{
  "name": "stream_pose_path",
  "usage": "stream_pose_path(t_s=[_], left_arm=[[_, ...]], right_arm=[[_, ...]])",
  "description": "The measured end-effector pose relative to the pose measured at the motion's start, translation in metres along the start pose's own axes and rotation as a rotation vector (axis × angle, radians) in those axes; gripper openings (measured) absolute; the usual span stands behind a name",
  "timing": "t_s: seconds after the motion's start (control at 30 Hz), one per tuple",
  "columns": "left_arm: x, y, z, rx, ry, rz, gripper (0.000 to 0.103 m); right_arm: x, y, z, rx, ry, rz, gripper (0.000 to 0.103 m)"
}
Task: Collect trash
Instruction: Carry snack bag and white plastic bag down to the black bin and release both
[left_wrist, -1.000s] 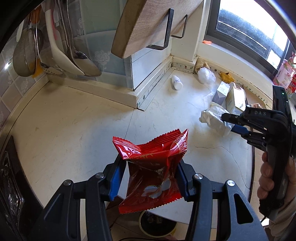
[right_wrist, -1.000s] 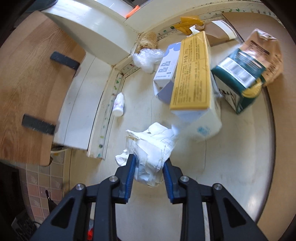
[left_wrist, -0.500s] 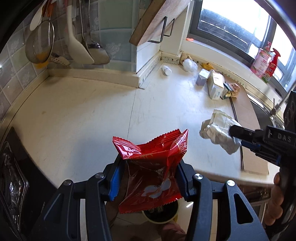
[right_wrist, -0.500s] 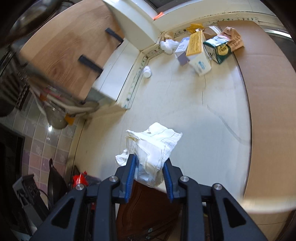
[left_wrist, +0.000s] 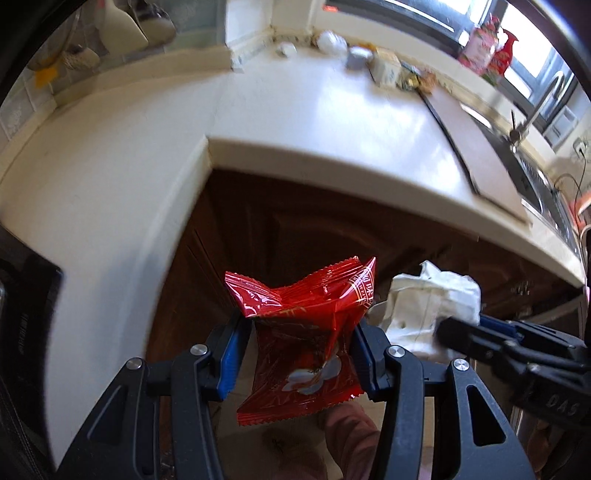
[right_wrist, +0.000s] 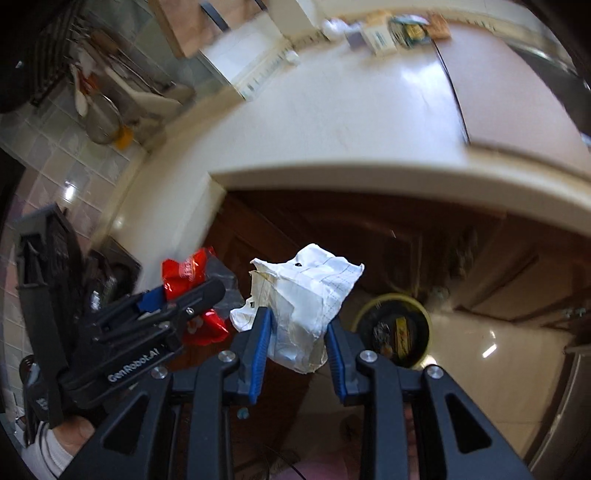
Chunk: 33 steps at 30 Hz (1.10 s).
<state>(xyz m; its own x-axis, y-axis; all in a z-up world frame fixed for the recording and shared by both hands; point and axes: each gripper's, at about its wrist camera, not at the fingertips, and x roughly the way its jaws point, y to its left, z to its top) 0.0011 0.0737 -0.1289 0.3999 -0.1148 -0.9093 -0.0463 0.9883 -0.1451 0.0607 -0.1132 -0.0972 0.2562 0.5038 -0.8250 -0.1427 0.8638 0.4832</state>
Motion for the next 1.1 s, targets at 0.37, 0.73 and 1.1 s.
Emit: stream_pose_path(t_s=[0.37,0.73,1.1], left_arm=[[0.154,-0.029,-0.051,0.050,0.185,-0.077,0.050],[0.295,-0.024,-0.077,0.106,0.287,0.000,0.080],[0.296,0.007,-0.092,0.049,0.301,0.029,0.085]], right_arm=[[0.132,-0.119,-0.049,0.164,0.204,-0.152,0.029],[0.262,-0.199,-0.060,0.186,0.301,-0.207,0.033],[0.297,-0.201,-0.054,0.147,0.338,-0.176,0.048]])
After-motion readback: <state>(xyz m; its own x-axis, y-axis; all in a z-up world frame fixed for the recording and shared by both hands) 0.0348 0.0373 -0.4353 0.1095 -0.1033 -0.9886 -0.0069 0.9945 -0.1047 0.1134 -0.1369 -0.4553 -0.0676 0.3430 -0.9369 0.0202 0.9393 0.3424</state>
